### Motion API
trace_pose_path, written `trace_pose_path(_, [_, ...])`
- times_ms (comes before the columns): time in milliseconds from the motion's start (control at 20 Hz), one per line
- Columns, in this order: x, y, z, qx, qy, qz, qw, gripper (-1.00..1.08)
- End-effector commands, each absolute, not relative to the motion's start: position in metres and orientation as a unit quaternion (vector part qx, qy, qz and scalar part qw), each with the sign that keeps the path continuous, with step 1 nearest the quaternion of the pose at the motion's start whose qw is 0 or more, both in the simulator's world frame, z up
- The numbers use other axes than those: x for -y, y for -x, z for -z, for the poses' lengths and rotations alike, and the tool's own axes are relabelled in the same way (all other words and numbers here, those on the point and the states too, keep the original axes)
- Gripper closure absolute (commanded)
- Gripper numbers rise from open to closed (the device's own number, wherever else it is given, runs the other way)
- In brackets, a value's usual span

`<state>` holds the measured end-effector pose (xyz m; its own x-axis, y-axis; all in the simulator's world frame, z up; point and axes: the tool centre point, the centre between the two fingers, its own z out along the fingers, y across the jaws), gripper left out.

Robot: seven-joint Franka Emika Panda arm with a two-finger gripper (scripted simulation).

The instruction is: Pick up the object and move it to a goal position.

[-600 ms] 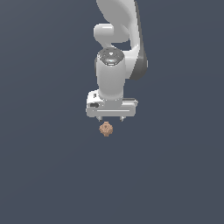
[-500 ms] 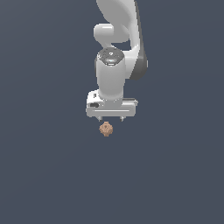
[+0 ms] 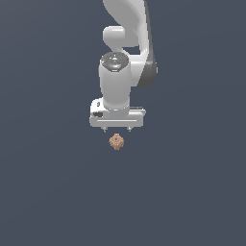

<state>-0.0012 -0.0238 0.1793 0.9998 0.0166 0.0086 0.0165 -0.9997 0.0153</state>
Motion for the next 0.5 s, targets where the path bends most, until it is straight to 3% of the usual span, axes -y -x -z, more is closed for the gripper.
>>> trace_pose_path(0, [0.0259,0.0020,-0.1795,-0.008,-1.000,-0.003,0.008,-0.92])
trace_pose_path(450, [0.0260,0.0029,-0.1737,-0.031,-0.999,-0.003,0.008,-0.92])
